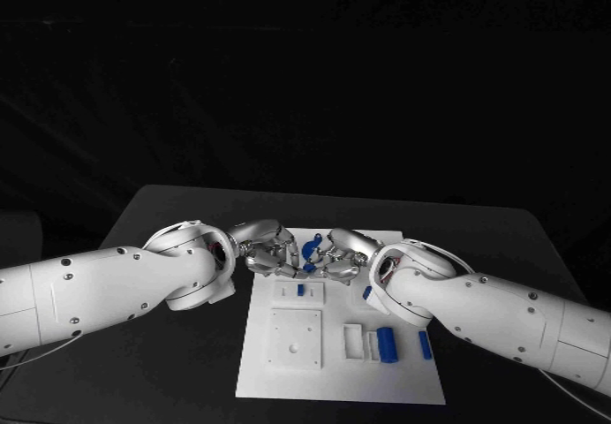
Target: Assemble the parts on the task board
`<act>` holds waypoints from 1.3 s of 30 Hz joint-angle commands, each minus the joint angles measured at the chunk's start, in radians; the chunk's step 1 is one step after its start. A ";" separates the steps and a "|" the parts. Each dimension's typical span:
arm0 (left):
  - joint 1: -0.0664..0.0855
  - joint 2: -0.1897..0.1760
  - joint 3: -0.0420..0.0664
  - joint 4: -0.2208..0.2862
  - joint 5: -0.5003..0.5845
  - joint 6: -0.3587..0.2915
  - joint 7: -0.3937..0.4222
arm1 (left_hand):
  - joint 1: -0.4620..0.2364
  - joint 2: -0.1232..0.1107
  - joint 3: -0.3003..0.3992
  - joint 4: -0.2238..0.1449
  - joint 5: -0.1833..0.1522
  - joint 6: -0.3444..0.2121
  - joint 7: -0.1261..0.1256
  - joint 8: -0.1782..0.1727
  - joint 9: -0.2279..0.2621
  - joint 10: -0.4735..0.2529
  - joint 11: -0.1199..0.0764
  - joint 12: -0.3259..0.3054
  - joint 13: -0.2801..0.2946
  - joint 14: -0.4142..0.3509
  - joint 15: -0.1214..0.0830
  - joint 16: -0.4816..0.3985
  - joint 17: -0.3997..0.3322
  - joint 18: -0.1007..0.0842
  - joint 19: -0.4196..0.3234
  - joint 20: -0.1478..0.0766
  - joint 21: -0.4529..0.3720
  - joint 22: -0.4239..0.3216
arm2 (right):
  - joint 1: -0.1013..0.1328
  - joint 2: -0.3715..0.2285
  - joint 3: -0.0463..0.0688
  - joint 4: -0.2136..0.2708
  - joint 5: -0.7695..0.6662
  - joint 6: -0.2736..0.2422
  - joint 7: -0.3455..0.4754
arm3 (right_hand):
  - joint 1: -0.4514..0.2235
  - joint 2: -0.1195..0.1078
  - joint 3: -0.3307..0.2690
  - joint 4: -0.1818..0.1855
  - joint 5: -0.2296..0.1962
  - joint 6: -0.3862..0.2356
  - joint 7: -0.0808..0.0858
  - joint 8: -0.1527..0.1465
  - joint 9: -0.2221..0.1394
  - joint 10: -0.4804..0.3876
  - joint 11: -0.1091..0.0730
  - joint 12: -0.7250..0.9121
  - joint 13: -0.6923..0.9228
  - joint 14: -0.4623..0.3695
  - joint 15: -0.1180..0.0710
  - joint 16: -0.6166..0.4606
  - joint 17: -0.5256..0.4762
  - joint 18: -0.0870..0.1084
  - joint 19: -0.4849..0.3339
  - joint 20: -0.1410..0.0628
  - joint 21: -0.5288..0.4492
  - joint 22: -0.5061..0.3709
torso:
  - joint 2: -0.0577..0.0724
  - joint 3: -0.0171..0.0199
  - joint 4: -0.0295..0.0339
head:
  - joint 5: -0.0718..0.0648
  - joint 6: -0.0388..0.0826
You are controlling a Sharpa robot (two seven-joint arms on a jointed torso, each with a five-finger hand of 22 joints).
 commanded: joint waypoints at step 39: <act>-0.004 0.017 -0.002 0.025 -0.170 0.161 0.022 | 0.087 0.020 0.007 0.130 0.222 0.018 0.018 -0.108 -0.110 -0.033 0.013 -0.023 -0.031 -0.038 0.010 0.014 -0.012 0.004 -0.028 0.010 0.014 0.021 | 0.008 -0.009 0.012 -0.025 0.206 0.254 0.049 | 0.001 0.016 -0.001 -0.013 0.000 0.001 0.006 0.007 0.001 -0.004 0.003 0.009 0.007 -0.005 0.001 -0.002 0.005 -0.003 0.034 -0.003 -0.004 0.056 | 0.001 0.0005 0.0017 | -0.013 -0.011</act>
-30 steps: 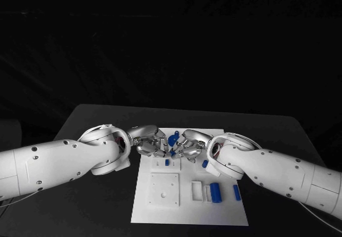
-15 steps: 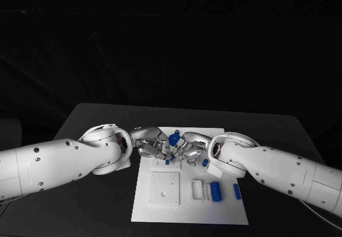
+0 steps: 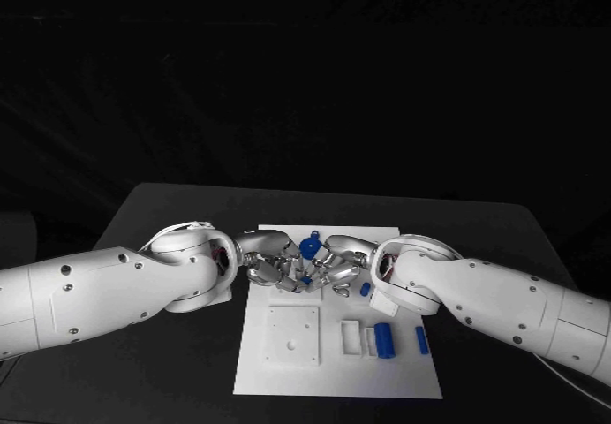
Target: Assemble the parts on the task board
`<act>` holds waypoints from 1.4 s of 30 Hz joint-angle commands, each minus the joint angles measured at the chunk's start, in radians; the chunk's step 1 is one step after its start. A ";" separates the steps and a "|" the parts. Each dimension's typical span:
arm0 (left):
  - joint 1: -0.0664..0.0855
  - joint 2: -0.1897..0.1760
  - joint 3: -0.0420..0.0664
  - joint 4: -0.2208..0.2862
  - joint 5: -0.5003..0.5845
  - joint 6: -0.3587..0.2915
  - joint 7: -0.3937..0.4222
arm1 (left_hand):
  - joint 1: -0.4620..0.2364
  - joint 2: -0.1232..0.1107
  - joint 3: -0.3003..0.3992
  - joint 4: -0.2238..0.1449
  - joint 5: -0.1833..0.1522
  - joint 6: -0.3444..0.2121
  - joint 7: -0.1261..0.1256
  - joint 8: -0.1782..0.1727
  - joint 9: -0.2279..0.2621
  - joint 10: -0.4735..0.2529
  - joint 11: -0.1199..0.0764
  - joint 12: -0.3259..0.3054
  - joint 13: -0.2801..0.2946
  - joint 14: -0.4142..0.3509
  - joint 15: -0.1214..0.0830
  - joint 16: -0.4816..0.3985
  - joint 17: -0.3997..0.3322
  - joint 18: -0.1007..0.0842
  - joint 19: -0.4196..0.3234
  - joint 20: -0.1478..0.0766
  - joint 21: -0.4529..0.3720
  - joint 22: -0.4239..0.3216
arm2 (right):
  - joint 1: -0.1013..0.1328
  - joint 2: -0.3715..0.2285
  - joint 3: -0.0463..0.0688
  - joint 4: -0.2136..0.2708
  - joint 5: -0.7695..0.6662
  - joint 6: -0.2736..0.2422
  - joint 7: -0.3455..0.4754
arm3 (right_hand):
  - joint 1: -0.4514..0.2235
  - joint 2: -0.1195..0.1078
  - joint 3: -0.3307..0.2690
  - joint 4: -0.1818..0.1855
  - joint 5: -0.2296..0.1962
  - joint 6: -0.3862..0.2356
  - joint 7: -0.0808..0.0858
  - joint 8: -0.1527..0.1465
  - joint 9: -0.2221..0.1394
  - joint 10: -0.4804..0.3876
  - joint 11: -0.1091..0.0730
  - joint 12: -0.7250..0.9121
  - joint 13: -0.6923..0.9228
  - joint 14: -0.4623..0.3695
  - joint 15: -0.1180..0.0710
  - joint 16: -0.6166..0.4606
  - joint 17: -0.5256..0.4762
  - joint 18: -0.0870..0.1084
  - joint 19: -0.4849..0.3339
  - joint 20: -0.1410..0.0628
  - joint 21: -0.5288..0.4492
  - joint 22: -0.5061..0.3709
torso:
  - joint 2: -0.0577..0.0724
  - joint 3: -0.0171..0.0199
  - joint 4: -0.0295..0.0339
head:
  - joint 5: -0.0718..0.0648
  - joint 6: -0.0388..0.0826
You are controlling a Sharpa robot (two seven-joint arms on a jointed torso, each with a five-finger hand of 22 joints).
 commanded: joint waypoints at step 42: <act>-0.004 0.029 0.000 0.003 -0.019 0.079 -0.029 | 0.053 0.019 0.068 -0.026 0.020 0.079 0.003 -0.125 -0.104 0.001 0.002 -0.020 -0.011 -0.007 0.001 0.004 0.001 0.006 -0.008 -0.001 0.009 0.021 | 0.000 0.005 0.002 0.008 0.095 0.015 -0.003 | -0.013 0.004 0.028 -0.006 0.007 0.003 0.004 0.003 0.001 -0.005 0.003 0.008 -0.001 -0.005 0.002 -0.001 -0.002 0.001 0.034 0.001 0.001 0.056 | -0.001 0.0004 -0.0001 | -0.007 -0.008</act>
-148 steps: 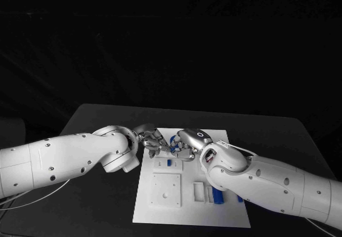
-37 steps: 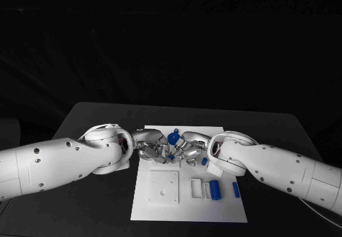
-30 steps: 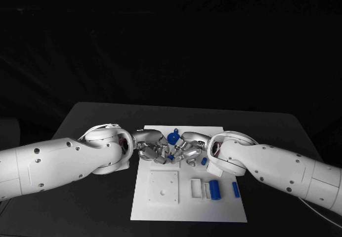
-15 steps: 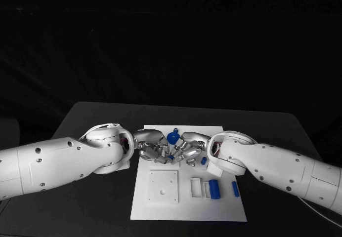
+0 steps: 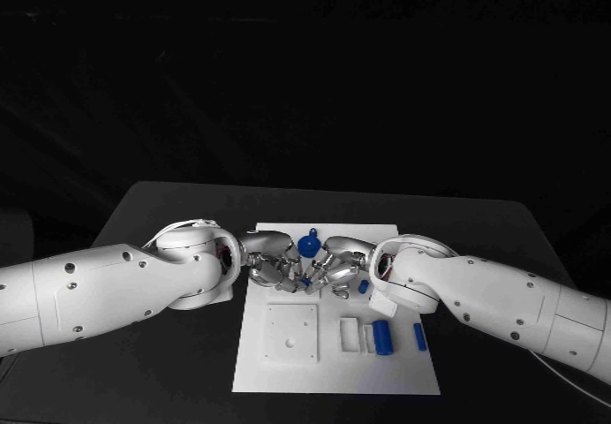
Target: Assemble the parts on the task board
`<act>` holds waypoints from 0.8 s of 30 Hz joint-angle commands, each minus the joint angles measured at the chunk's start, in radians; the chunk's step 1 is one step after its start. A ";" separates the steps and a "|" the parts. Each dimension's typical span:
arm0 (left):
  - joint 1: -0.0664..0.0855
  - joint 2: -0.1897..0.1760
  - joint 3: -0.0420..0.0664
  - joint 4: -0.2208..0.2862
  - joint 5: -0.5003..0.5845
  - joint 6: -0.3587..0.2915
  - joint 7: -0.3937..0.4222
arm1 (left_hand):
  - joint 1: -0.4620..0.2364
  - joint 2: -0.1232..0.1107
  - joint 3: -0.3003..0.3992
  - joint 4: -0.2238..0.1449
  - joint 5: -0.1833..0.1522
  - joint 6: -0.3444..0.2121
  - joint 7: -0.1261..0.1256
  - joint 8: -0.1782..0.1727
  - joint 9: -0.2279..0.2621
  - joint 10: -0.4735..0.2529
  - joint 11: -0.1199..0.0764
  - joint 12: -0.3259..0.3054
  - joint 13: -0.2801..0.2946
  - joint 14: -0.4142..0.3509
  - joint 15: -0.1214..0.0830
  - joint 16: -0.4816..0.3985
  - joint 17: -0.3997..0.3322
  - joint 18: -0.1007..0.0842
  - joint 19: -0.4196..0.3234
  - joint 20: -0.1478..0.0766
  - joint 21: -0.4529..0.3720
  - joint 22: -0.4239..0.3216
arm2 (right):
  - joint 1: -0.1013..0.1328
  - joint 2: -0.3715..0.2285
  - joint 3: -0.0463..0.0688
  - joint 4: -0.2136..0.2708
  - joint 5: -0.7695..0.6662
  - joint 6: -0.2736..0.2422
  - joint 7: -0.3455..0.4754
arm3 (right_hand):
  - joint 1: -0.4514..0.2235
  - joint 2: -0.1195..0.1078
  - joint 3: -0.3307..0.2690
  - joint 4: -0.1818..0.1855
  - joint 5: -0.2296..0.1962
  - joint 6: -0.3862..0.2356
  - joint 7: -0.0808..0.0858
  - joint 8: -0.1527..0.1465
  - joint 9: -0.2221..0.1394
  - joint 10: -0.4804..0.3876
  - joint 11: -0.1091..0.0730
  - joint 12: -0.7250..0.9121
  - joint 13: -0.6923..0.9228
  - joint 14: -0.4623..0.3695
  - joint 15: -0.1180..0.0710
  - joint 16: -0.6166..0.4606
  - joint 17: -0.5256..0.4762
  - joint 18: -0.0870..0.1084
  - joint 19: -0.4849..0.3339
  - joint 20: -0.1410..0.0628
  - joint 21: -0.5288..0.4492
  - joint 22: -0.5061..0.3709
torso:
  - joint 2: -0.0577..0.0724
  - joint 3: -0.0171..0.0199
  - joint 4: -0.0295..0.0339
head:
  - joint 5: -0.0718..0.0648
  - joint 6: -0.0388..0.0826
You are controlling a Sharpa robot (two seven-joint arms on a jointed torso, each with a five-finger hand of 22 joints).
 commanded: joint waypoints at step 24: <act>-0.017 0.020 -0.002 -0.006 0.061 -0.004 0.018 | 0.064 0.050 0.040 -0.084 0.001 0.063 -0.008 -0.020 -0.056 0.041 -0.011 -0.025 -0.014 0.016 -0.009 0.009 0.015 0.010 -0.004 -0.010 0.041 0.023 | 0.003 0.014 0.005 0.020 0.073 -0.032 0.011 | -0.013 -0.003 0.016 0.004 0.021 0.007 0.001 0.003 0.001 -0.004 0.001 0.005 -0.004 -0.005 0.002 0.000 -0.003 0.002 0.033 0.001 0.000 0.055 | 0.000 -0.0003 -0.0011 | -0.003 0.000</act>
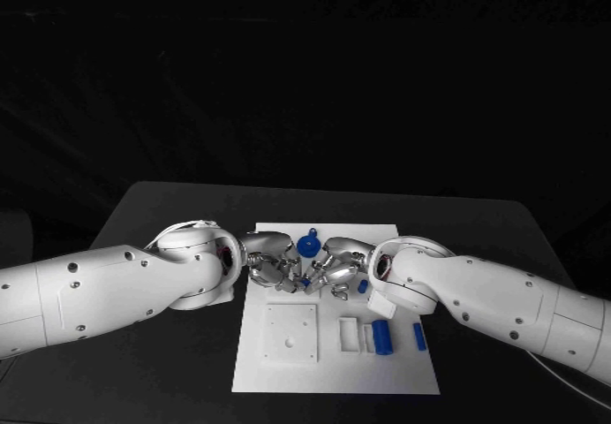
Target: Assemble the parts on the task board
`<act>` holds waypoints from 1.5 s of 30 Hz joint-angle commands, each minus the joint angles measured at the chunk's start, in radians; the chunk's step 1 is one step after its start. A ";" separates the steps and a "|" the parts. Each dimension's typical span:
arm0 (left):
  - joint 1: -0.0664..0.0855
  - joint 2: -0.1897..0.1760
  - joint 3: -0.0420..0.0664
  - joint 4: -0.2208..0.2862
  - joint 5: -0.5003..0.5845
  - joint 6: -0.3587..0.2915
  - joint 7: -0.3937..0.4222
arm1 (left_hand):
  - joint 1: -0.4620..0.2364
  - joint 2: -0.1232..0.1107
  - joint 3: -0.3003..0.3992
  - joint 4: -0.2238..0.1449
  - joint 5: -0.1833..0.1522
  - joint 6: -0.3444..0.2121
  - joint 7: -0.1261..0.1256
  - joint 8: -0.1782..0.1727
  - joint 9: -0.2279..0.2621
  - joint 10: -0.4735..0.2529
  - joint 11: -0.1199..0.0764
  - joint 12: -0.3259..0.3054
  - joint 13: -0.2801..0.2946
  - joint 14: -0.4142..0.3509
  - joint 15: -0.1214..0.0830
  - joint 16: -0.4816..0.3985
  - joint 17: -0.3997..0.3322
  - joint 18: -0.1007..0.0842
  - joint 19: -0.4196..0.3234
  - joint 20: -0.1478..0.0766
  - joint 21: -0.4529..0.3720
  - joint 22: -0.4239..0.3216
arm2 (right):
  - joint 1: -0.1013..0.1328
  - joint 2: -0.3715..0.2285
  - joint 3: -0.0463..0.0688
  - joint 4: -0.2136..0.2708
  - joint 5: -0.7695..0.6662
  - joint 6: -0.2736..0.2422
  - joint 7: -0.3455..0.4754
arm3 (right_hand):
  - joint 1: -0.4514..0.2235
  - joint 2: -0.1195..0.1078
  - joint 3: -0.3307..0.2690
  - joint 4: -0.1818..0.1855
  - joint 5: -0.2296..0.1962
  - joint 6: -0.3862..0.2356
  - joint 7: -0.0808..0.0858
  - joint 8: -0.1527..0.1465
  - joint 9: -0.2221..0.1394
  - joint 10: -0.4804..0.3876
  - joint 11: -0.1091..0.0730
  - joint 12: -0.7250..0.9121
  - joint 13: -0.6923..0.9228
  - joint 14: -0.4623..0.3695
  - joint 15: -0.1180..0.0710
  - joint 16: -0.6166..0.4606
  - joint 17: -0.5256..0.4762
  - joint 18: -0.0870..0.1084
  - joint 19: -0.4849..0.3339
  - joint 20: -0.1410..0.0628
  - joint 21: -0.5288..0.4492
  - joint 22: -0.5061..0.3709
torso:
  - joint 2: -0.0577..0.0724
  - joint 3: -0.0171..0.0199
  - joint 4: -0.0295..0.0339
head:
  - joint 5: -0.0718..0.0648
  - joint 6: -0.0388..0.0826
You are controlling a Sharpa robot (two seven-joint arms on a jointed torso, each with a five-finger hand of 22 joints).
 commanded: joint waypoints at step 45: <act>-0.011 0.005 -0.003 -0.018 0.337 -0.066 0.042 | -0.104 0.032 0.141 -0.213 0.017 0.206 -0.031 -0.271 0.322 0.145 -0.026 -0.110 0.056 0.064 -0.022 0.017 0.069 0.015 -0.028 -0.027 0.172 0.021 | 0.006 -0.001 0.007 0.008 0.049 -0.122 0.036 | 0.031 -0.019 -0.377 0.038 0.143 -0.123 0.032 0.001 -0.001 -0.112 0.021 -0.153 -0.184 -0.045 0.020 -0.142 -0.112 0.035 0.023 0.023 -0.271 -0.037 | 0.000 0.0002 0.0013 | -0.003 0.004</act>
